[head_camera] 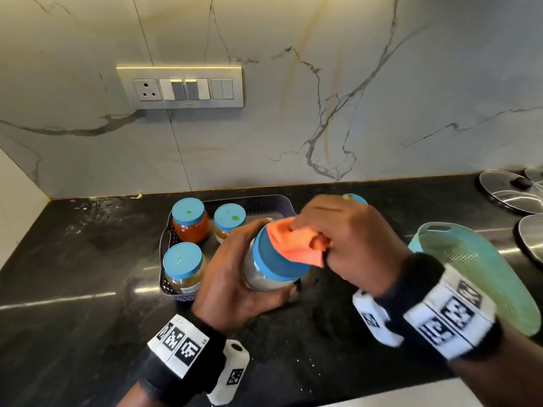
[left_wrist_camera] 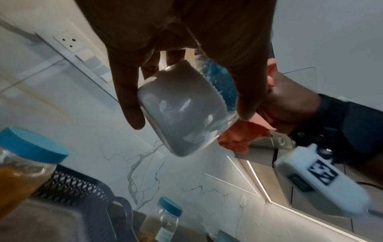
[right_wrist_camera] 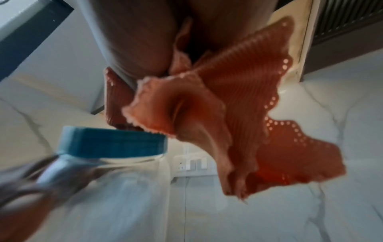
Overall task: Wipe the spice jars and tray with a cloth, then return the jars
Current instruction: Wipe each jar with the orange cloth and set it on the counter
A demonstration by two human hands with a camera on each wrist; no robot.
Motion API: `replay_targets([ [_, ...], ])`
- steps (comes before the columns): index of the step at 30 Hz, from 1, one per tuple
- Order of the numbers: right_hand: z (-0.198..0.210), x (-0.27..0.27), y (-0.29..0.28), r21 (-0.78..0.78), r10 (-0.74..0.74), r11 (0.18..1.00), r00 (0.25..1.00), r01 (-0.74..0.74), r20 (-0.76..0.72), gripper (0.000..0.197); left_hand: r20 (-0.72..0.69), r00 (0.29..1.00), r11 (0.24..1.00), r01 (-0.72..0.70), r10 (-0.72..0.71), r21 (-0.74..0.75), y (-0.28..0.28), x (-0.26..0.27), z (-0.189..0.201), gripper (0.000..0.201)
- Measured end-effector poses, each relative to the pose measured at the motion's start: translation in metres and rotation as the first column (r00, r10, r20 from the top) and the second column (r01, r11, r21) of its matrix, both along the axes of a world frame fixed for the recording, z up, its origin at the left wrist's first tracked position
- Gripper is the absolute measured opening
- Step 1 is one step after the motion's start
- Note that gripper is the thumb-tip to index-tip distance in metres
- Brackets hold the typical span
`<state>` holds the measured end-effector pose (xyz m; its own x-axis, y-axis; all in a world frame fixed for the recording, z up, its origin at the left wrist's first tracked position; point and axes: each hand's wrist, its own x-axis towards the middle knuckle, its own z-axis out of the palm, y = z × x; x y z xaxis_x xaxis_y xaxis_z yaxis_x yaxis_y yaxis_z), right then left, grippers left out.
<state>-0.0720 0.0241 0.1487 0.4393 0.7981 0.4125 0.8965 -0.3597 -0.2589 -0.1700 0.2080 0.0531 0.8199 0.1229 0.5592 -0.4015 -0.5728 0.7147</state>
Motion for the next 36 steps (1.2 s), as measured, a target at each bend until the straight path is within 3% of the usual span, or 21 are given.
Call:
replay_targets([
  [2,0.004,-0.003,0.023,0.025,0.005,1.0,1.0,-0.005,-0.005,0.036,-0.02,0.999,0.998,0.026,-0.027,-0.053,-0.001,0.003,0.001,0.089],
  [4,0.004,-0.022,0.032,0.015,0.114,0.993,0.993,-0.114,-0.032,0.032,-0.039,0.998,0.995,0.045,-0.049,-0.085,0.003,0.004,0.002,0.085],
  [7,0.0,-0.043,0.012,-0.083,0.224,0.97,0.972,-0.23,-0.073,0.04,-0.027,1.0,0.989,0.002,-0.006,-0.146,0.013,0.001,0.002,0.083],
  [10,-0.007,-0.019,-0.007,0.029,0.138,0.99,0.988,-0.136,-0.073,0.026,-0.01,1.0,0.998,-0.022,0.021,-0.058,0.018,-0.002,0.002,0.088],
  [13,-0.004,0.006,0.01,0.091,0.034,0.995,0.996,-0.026,-0.079,0.027,-0.012,1.0,1.0,0.011,-0.012,-0.008,0.011,0.0,0.002,0.087],
  [17,0.002,-0.018,0.035,0.047,0.141,0.989,0.989,-0.139,-0.052,0.031,-0.045,0.999,0.994,0.025,-0.03,-0.111,0.012,0.0,0.001,0.09],
  [20,-0.002,-0.034,0.014,-0.04,0.227,0.972,0.97,-0.231,-0.088,0.036,-0.036,0.999,0.999,-0.013,0.012,-0.029,0.023,-0.005,0.0,0.095],
  [22,-0.008,-0.021,-0.001,-0.009,0.19,0.981,0.977,-0.192,-0.093,0.025,-0.033,0.999,0.999,-0.024,0.026,0.044,0.026,-0.006,0.0,0.097],
  [25,-0.009,0.001,0.006,0.053,0.049,0.998,0.995,-0.045,-0.089,0.034,-0.069,0.998,0.996,-0.004,0.01,0.09,0.017,-0.004,0.001,0.094],
  [27,-0.005,-0.002,0.025,0.09,0.029,0.996,0.998,-0.023,-0.06,0.033,-0.102,0.995,0.999,0.02,-0.017,0.035,0.012,-0.001,0.005,0.092],
  [30,-0.004,-0.019,0.028,0.084,0.144,0.987,0.988,-0.14,-0.049,0.034,-0.12,0.989,0.987,0.067,-0.085,-0.147,0.016,0.005,0.007,0.092],
  [32,-0.006,-0.021,0.011,0.043,0.188,0.982,0.98,-0.186,-0.058,0.032,-0.121,0.99,0.987,0.054,-0.073,-0.15,0.022,0.006,0.009,0.094],
  [34,-0.009,-0.007,-0.004,0.062,0.133,0.99,0.988,-0.128,-0.082,0.032,-0.138,0.99,0.994,0.015,-0.031,-0.113,0.025,0.008,0.011,0.092],
  [36,-0.014,0.009,-0.006,0.17,0.05,0.985,0.993,-0.03,-0.11,0.035,-0.169,0.984,0.985,0.017,-0.046,-0.169,0.024,0.011,0.013,0.088],
])
